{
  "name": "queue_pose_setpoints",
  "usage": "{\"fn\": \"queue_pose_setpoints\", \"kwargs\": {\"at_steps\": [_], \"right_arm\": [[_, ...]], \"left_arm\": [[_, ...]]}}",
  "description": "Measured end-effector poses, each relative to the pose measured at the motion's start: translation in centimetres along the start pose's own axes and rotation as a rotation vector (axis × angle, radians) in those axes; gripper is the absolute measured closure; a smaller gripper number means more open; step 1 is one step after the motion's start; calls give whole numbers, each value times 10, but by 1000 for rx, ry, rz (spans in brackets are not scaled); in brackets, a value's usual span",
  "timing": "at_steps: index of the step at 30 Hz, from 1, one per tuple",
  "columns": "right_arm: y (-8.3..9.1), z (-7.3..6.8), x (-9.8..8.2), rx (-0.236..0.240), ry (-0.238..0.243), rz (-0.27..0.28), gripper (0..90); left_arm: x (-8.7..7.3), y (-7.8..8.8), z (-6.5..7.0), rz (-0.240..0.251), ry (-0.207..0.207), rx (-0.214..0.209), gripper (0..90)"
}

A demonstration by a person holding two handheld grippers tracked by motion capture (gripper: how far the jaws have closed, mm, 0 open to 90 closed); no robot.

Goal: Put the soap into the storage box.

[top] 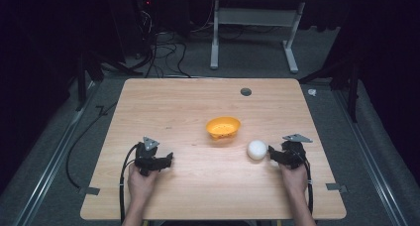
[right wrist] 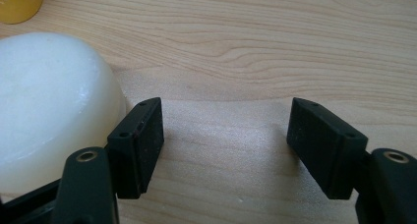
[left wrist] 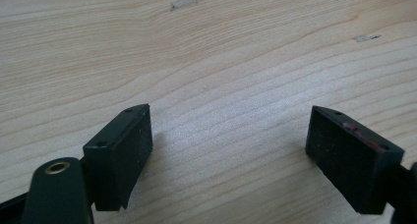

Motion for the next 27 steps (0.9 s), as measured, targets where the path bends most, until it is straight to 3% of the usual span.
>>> {"fn": "queue_pose_setpoints", "kwargs": {"at_steps": [14, 16, 21, 27], "right_arm": [[1, -1, -1, 8, -6, -3, 264], [5, -3, -1, 20, -23, -2, 261], [15, -3, 0, 19, 10, 38, 264], [25, -4, -1, 34, 10, 53, 266]], "left_arm": [[0, 0, 0, 0, 0, 0, 182], [0, 0, 0, 0, 0, 0, 182], [0, 0, 0, 0, -1, 0, 183], [0, 0, 0, 0, -1, 0, 182]]}}
Point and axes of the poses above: each handheld gripper's, and its own axes: y roughly backward along the jaws, x roughly out of its top, z roughly to its right, the point moved 4 cm from there along -y, roughly forward along the jaws, and after that the axes turned 15 degrees about y, right-handed, at the moved point
